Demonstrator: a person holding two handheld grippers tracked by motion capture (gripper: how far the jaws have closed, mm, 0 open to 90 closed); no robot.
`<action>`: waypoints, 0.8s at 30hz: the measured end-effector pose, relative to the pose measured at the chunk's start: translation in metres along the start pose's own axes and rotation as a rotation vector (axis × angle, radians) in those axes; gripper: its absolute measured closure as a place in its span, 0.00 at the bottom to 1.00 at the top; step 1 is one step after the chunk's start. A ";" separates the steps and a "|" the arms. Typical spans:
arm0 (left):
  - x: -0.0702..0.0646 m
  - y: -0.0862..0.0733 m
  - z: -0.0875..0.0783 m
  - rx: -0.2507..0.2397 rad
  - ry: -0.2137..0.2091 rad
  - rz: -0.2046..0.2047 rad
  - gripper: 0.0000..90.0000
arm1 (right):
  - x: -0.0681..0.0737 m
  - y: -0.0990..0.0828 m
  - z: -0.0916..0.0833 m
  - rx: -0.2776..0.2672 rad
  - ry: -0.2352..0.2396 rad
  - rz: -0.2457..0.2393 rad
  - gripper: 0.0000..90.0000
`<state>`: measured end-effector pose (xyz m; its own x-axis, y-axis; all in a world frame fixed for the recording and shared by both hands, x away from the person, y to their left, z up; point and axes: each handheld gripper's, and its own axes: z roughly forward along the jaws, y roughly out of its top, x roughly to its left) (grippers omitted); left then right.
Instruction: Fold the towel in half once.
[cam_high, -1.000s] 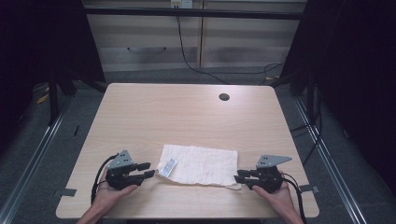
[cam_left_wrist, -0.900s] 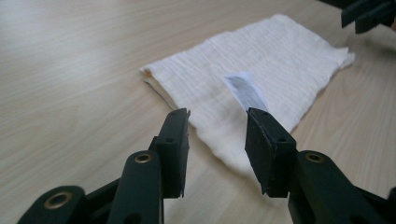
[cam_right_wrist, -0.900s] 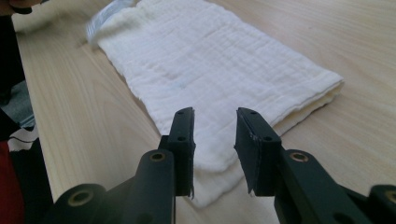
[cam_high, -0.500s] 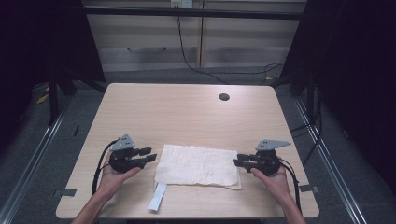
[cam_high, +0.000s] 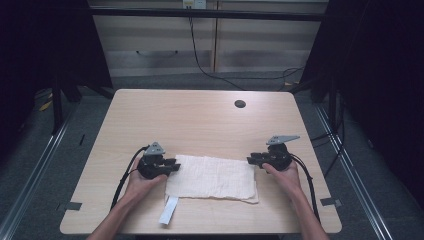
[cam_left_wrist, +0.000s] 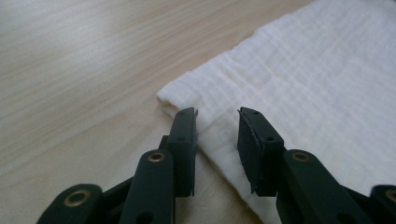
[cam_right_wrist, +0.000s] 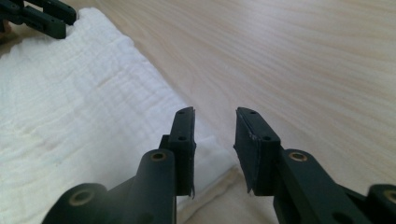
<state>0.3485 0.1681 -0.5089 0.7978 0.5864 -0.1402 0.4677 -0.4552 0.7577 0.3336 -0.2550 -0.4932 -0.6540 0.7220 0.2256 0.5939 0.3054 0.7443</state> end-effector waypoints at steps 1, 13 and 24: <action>0.000 0.000 0.000 0.002 0.004 -0.001 0.75 | 0.000 -0.001 0.001 0.007 0.000 -0.003 0.73; 0.002 -0.002 -0.003 -0.002 0.003 -0.020 0.75 | -0.005 -0.008 0.010 0.056 -0.002 -0.010 0.74; -0.007 -0.006 -0.008 0.015 0.050 0.038 0.75 | -0.002 -0.009 0.010 0.053 0.000 -0.003 0.97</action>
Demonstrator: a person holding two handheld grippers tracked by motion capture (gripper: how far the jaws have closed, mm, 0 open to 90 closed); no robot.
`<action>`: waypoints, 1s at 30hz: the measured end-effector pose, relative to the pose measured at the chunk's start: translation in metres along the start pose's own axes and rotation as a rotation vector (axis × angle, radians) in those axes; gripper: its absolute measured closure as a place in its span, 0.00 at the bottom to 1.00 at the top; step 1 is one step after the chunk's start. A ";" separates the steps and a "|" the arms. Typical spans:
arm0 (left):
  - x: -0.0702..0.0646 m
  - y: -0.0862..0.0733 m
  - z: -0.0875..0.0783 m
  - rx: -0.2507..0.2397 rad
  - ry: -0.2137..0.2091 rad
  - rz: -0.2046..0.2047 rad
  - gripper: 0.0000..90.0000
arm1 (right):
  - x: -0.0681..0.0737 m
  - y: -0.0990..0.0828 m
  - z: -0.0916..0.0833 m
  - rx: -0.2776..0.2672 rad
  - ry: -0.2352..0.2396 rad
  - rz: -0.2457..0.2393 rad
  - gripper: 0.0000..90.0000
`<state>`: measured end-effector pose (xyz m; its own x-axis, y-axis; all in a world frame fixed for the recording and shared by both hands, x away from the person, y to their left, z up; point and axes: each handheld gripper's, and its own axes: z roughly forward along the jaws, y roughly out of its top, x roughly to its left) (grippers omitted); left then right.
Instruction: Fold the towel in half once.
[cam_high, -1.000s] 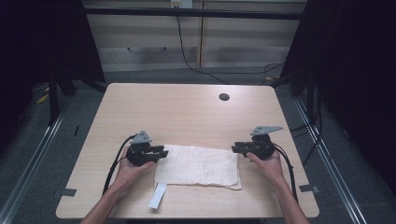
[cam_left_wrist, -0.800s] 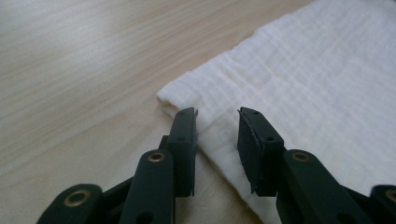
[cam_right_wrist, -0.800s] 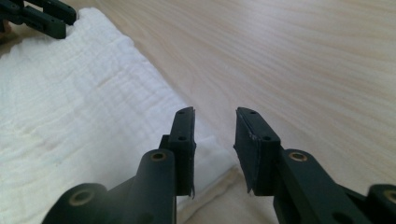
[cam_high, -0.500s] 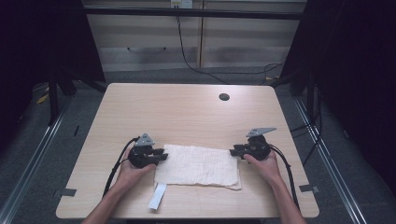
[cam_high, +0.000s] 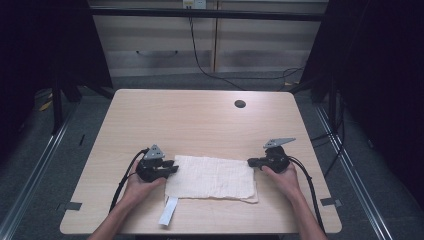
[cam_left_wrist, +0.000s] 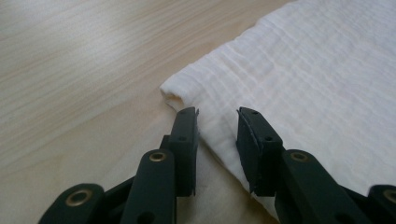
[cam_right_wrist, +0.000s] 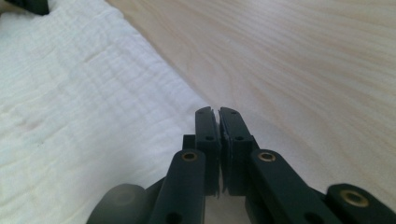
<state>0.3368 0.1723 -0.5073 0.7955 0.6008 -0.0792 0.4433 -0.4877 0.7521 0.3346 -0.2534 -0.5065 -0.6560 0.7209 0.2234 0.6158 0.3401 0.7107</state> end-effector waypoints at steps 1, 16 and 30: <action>-0.001 -0.001 -0.002 0.003 0.001 0.003 0.76 | 0.002 0.001 0.000 -0.015 -0.002 0.006 0.97; 0.037 0.018 -0.027 -0.066 -0.002 -0.106 0.63 | 0.003 0.006 -0.002 -0.059 0.009 0.006 0.98; 0.035 0.022 0.008 -0.025 -0.073 -0.072 0.63 | 0.004 0.005 0.002 -0.053 0.012 0.010 0.97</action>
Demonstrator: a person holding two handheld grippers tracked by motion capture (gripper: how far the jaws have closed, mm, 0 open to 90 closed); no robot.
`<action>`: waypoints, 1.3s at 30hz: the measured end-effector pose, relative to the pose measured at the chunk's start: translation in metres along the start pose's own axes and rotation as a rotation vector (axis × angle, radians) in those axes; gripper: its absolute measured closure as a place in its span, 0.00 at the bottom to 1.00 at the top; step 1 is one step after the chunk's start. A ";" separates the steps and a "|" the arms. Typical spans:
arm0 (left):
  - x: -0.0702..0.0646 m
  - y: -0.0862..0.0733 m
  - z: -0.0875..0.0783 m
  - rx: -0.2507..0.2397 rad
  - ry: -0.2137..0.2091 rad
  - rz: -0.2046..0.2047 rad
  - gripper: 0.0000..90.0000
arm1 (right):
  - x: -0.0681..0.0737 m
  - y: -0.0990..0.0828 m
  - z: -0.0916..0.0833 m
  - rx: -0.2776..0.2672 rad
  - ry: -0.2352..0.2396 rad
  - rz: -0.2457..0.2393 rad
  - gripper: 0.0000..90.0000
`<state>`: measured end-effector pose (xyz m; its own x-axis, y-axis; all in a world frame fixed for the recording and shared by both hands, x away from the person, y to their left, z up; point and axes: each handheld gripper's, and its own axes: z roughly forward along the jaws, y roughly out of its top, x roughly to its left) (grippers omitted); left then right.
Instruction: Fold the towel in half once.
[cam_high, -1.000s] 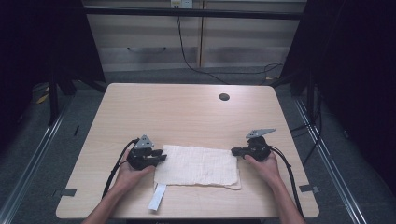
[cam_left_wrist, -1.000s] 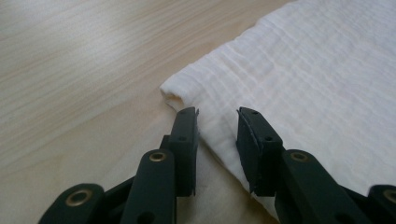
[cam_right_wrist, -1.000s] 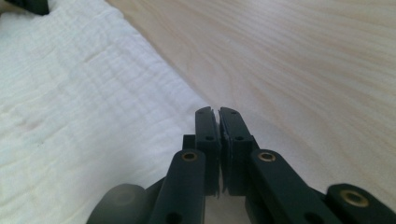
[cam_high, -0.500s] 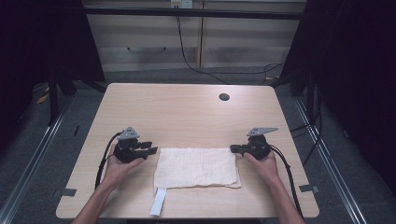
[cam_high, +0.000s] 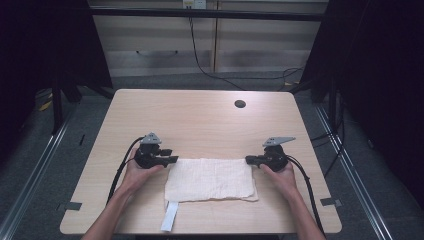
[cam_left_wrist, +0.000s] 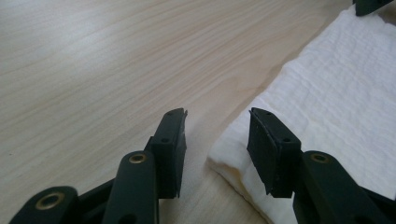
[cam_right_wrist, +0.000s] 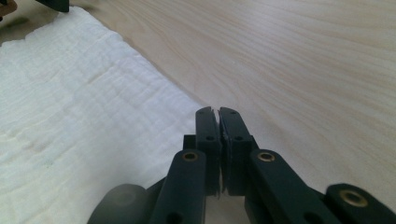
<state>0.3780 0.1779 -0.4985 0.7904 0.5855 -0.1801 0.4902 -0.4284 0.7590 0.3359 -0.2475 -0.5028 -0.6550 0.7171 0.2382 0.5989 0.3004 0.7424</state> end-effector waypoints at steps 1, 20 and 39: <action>-0.001 -0.001 0.004 0.018 -0.005 0.003 0.63 | 0.000 0.000 0.000 -0.001 0.000 -0.003 0.97; -0.017 -0.003 0.011 0.067 0.035 0.140 0.88 | -0.002 -0.001 -0.001 0.001 -0.007 0.008 0.97; -0.014 0.000 0.007 0.016 -0.022 0.049 0.95 | 0.007 -0.003 -0.019 -0.045 -0.008 -0.009 0.97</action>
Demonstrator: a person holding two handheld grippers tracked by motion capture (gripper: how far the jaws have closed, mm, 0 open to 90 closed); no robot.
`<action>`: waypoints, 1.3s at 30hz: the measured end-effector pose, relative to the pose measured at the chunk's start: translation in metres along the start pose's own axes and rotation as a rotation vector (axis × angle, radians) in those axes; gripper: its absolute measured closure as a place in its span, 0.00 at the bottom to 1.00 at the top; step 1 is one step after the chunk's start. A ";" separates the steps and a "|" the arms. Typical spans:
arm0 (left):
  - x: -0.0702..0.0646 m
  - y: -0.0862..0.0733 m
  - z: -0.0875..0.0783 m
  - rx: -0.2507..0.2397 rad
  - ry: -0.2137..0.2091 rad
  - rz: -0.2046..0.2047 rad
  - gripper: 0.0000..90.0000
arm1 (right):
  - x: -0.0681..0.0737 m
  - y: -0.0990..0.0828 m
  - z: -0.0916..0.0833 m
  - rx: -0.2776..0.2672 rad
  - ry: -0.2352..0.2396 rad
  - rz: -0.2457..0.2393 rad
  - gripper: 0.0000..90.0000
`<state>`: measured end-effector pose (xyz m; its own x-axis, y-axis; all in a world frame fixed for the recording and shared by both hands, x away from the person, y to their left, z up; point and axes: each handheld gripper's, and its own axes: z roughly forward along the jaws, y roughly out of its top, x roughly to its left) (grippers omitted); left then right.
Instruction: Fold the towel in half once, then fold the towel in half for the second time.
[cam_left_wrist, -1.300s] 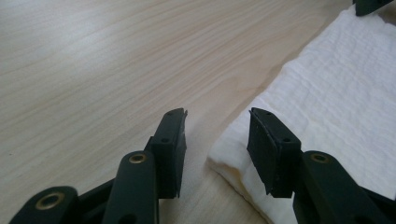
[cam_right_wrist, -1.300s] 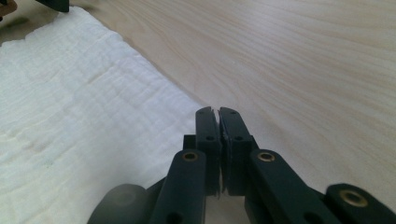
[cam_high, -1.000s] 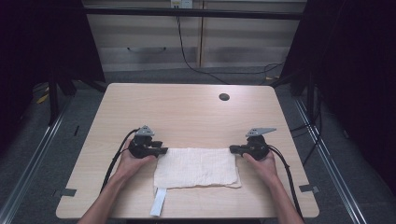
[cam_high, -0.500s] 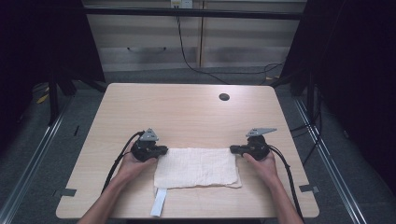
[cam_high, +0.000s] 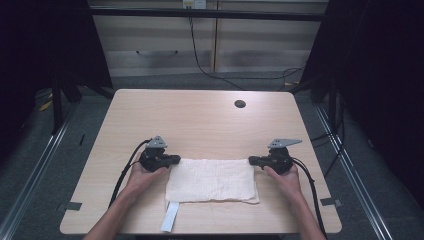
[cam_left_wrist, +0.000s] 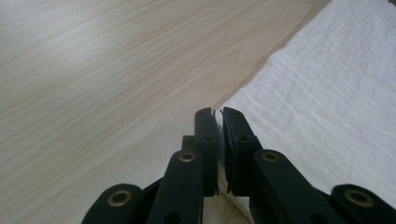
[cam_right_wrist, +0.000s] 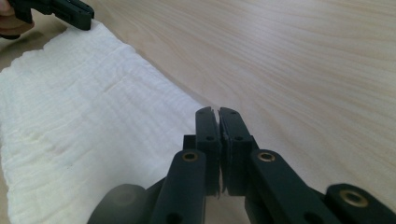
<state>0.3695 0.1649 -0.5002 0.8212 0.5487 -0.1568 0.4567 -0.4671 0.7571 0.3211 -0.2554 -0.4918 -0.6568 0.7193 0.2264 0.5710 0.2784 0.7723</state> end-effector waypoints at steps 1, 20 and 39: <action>0.000 0.000 0.000 0.004 -0.001 0.001 0.95 | 0.000 0.000 0.000 -0.002 0.000 0.003 0.97; 0.005 0.001 -0.023 -0.079 0.017 -0.046 0.95 | 0.018 0.013 -0.011 -0.070 0.022 -0.059 0.97; 0.010 -0.002 -0.018 -0.073 0.062 -0.084 0.95 | 0.055 0.010 -0.021 -0.039 0.121 -0.171 0.98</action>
<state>0.3702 0.1836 -0.4919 0.7572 0.6266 -0.1843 0.4954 -0.3670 0.7873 0.2804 -0.2258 -0.4589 -0.7984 0.5811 0.1578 0.4282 0.3637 0.8273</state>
